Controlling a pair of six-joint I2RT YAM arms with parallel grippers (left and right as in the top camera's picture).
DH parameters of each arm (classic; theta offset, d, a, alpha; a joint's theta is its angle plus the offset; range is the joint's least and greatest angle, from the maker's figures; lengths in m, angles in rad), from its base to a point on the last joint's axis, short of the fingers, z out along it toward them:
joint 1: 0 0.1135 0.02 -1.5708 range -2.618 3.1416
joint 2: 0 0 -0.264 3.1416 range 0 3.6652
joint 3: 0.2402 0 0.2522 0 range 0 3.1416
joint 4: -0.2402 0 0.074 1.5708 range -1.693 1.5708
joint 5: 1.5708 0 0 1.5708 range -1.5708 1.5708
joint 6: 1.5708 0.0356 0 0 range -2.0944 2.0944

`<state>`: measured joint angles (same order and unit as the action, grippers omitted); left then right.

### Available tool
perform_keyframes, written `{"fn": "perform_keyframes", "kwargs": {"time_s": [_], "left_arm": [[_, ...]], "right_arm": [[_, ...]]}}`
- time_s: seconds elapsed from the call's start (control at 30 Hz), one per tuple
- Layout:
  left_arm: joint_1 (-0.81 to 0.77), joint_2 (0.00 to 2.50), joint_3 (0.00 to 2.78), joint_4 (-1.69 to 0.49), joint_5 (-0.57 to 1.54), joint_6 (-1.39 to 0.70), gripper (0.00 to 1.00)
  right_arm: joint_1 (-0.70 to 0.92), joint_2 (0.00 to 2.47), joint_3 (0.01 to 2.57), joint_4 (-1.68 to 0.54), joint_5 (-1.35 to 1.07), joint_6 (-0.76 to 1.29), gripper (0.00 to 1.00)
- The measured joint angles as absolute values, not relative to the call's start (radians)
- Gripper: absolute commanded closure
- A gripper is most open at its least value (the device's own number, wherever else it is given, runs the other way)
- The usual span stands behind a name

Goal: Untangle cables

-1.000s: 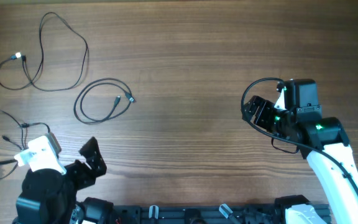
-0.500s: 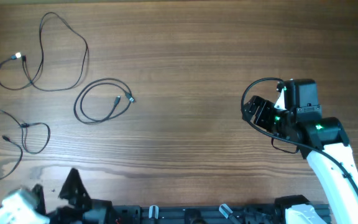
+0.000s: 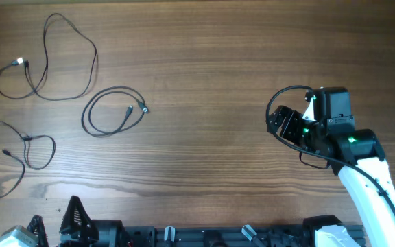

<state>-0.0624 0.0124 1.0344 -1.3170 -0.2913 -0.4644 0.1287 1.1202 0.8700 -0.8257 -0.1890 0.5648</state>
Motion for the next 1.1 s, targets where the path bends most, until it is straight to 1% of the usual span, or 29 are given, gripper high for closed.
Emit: {"fn": "perform_keyframes", "kwargs": {"time_s": [0.1,0.2,0.23,0.4,0.53,0.73,0.83,0.9,0.97,1.1], "left_arm": [[-0.062,0.012,1.034,-1.316,-0.291,-0.464,0.0],[-0.062,0.012,1.034,-1.272,-0.291,-0.465,0.0],[-0.062,0.012,1.033,-1.214,-0.292,-0.464,0.0],[-0.062,0.012,0.99,-1.079,-0.291,-0.464,0.0],[-0.062,0.013,0.878,-0.972,-0.291,-0.466,0.0],[-0.062,0.013,0.694,-0.701,-0.29,-0.564,0.0],[-0.062,0.013,0.548,-0.567,-0.264,-0.59,0.0],[-0.062,0.014,0.483,-0.494,-0.239,-0.594,0.0],[-0.062,0.013,0.394,-0.342,-0.211,-0.596,0.0],[-0.062,0.014,0.247,-0.2,-0.131,-0.53,0.0]], "right_arm": [[0.129,1.12,0.87,-0.826,-0.189,0.564,0.0],[0.129,1.12,0.87,-0.826,-0.189,0.565,0.0],[0.129,1.12,0.87,-0.825,-0.189,0.564,0.0],[0.129,1.12,0.87,-0.826,-0.189,0.565,0.0],[0.129,1.12,0.87,-0.827,-0.189,0.564,0.0],[0.129,1.121,0.87,-0.826,-0.189,0.564,0.0],[0.129,1.122,0.87,-0.827,-0.189,0.565,0.0],[0.129,1.122,0.87,-0.827,-0.189,0.565,0.0],[0.129,1.122,0.87,-0.826,-0.189,0.564,0.0],[0.129,1.122,0.87,-0.826,-0.189,0.565,0.0]]}}
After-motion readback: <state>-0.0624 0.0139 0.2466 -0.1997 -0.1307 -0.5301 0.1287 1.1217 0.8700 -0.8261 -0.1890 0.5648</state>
